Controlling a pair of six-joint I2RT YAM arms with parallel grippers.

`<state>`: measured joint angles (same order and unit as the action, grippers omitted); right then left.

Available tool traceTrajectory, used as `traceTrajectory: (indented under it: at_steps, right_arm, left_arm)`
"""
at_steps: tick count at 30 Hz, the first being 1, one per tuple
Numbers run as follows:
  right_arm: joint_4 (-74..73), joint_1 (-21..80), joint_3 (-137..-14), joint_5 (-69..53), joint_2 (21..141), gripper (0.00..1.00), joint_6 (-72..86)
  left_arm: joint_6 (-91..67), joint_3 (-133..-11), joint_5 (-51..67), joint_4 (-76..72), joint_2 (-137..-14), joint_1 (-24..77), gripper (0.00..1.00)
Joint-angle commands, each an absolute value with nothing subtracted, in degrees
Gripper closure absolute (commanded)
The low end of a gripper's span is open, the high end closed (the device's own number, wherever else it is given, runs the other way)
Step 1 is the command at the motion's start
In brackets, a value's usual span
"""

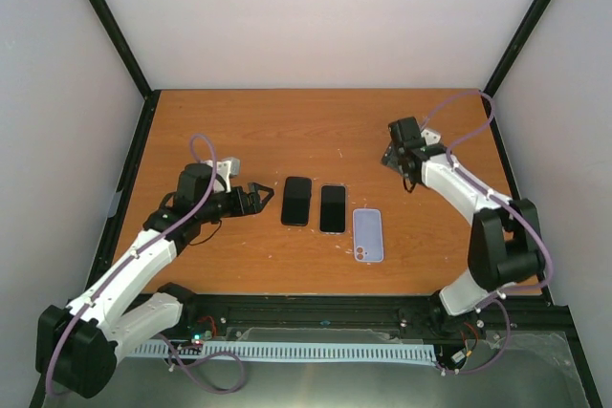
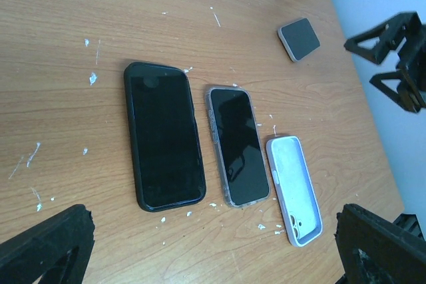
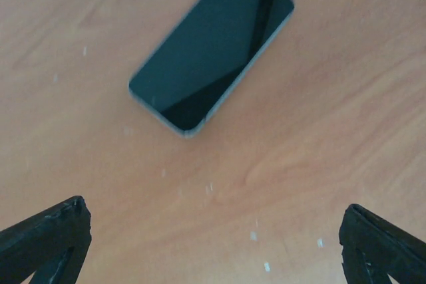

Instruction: Put the phone into the phone case

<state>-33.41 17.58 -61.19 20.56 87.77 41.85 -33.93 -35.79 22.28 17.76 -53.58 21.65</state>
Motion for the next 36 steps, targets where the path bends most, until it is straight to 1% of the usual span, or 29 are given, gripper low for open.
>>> traceTrajectory:
  at_steps: [1,5,9,12,17,25,31,36]
  right_arm:
    - [-34.31,14.57,-70.50,27.61,96.35,0.00,46.08]
    - [-37.57,11.92,-80.55,25.37,106.51,0.00,46.49]
    - [-36.67,11.06,-86.99,23.65,115.19,0.00,45.89]
    - [-37.51,10.14,-90.57,22.49,119.06,0.00,47.35]
    - [-33.25,8.79,-91.44,19.85,122.44,0.00,48.83]
    - [-37.18,6.28,-95.68,17.63,127.73,0.00,50.93]
    - [-37.93,5.89,-95.54,17.44,128.41,0.00,51.16]
    - [-41.58,5.85,-96.83,18.60,128.47,0.00,52.56]
  left_arm:
    - [-32.61,-36.29,21.30,18.19,-52.24,21.62,0.01]
    - [-32.70,-36.85,22.03,18.37,-52.16,21.62,0.01]
    - [-33.09,-37.00,22.17,18.71,-51.33,21.62,0.00]
    - [-33.46,-37.04,22.50,18.76,-50.76,21.62,0.00]
    - [-33.39,-37.18,22.42,19.07,-50.51,21.62,0.00]
    - [-33.06,-36.58,21.34,19.37,-50.10,21.62,0.01]
    - [-33.21,-36.80,21.78,19.00,-50.45,21.62,0.01]
    - [-33.48,-36.80,21.91,18.48,-50.53,21.62,0.01]
